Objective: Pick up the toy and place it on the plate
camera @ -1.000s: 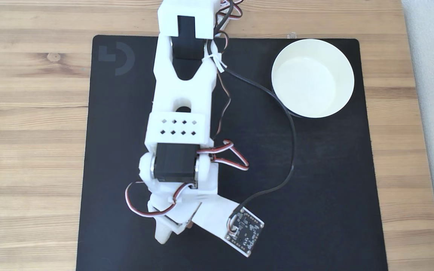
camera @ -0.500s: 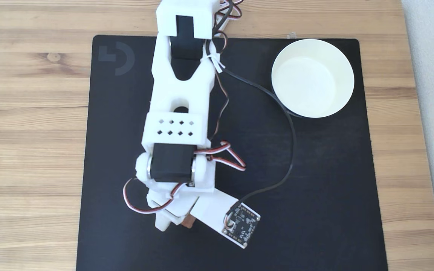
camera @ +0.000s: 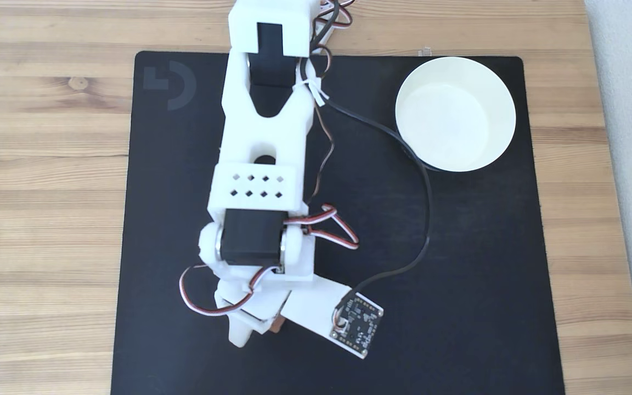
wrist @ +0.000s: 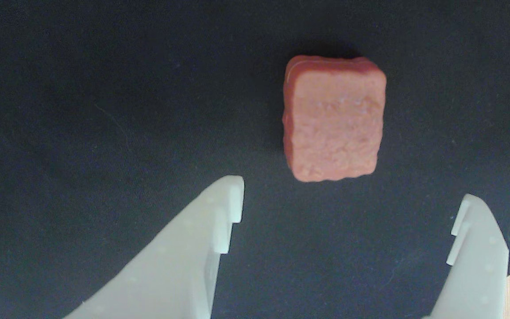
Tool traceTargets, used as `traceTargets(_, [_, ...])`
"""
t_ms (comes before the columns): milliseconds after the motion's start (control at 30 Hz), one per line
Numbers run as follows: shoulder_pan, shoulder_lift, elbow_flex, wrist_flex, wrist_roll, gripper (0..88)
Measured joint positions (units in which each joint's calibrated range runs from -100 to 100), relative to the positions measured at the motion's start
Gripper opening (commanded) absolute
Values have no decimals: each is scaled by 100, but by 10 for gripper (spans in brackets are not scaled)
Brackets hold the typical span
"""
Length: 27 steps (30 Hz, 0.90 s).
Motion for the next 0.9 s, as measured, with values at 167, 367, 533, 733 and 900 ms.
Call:
traceTargets(167, [0, 0, 0, 0, 5, 330])
traceTargets(367, [0, 33, 0, 0, 5, 330])
traceTargets(533, [0, 200, 9, -194, 5, 330])
traceTargets(733, [17, 624, 9, -253, 10, 330])
traceTargets(900, [0, 724, 0, -447, 21, 330])
